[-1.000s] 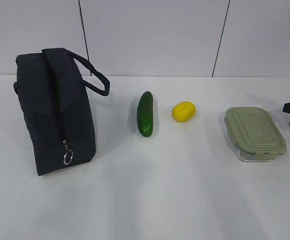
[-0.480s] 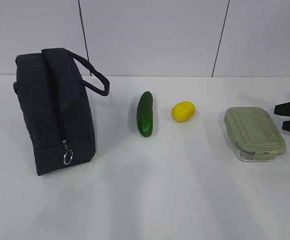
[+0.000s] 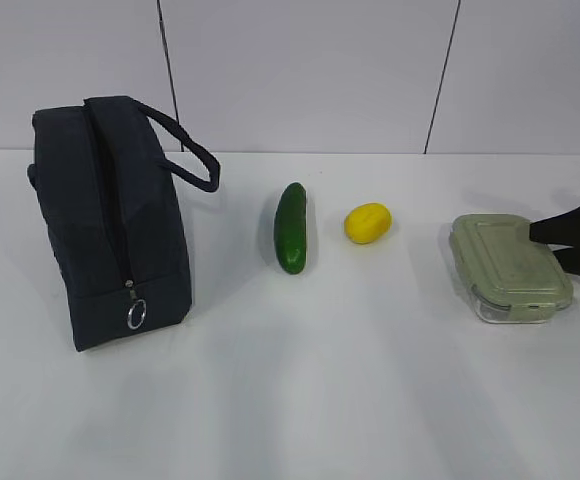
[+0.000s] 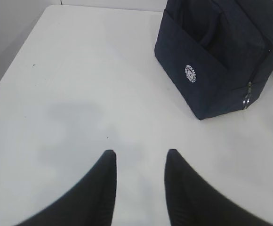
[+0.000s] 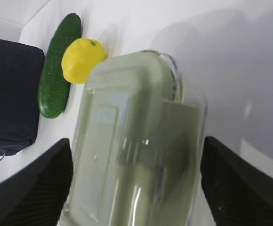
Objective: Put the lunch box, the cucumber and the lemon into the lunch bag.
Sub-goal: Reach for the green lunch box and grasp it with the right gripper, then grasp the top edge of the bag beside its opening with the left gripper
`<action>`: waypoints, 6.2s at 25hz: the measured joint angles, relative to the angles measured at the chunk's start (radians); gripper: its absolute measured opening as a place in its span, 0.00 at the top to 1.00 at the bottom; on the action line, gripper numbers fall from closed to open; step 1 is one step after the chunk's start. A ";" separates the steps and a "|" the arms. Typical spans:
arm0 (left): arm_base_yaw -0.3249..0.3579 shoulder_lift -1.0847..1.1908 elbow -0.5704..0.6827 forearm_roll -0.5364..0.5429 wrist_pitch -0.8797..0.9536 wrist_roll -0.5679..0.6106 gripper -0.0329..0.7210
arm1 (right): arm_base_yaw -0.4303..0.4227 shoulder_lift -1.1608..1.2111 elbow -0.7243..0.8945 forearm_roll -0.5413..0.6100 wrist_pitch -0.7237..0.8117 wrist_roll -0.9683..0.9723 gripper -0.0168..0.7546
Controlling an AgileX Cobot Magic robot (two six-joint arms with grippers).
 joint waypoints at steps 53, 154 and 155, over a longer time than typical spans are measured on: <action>0.000 0.000 0.000 0.000 0.000 0.000 0.64 | 0.058 0.056 -0.007 0.038 -0.005 0.008 0.42; 0.000 0.007 0.000 -0.035 0.000 0.000 0.60 | 0.060 -0.250 -0.007 0.022 -0.023 0.357 0.45; 0.000 0.012 0.000 -0.039 0.000 0.000 0.58 | 0.060 -0.250 -0.007 0.022 -0.023 0.357 0.45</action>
